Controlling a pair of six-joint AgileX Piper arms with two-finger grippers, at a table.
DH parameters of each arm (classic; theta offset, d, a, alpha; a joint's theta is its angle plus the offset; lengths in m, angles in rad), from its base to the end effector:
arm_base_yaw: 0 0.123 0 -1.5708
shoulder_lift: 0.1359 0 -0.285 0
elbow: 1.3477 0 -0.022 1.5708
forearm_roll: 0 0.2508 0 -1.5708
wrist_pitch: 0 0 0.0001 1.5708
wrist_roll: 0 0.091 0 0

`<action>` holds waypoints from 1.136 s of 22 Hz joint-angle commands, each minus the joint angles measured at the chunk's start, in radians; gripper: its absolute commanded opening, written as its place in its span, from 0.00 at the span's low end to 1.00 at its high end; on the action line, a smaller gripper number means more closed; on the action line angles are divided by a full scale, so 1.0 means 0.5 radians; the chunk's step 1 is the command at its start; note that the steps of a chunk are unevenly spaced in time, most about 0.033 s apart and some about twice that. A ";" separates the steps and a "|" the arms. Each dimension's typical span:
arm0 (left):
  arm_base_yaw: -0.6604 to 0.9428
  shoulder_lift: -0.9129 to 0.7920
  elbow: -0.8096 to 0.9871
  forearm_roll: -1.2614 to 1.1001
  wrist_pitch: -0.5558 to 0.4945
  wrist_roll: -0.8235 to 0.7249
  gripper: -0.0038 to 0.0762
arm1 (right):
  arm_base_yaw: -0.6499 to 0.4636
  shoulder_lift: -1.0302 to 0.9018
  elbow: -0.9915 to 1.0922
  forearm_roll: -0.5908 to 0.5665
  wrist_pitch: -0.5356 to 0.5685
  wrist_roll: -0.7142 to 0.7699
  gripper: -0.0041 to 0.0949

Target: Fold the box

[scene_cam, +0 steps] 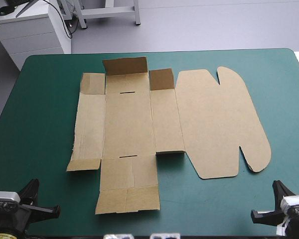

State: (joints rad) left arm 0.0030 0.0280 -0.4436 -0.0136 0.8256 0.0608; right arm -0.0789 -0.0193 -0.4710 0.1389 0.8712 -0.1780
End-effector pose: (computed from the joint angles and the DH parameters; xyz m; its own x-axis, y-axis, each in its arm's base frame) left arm 0.0142 -0.0009 0.2807 -0.3164 0.0506 -0.9473 0.0228 0.9987 0.0457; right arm 0.0025 0.0095 0.2856 -0.2809 -0.0657 -0.9575 -0.0478 0.9974 -0.0544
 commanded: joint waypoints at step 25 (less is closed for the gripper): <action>0.580 2.492 -1.110 -1.396 0.146 0.990 0.07 | -0.004 -0.030 -0.037 0.009 -0.162 0.000 0.02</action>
State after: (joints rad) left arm 0.1911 1.2297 -0.9479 -0.4316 0.8312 0.3909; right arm -0.0789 -0.0193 -0.4710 0.1389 0.8712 -0.1780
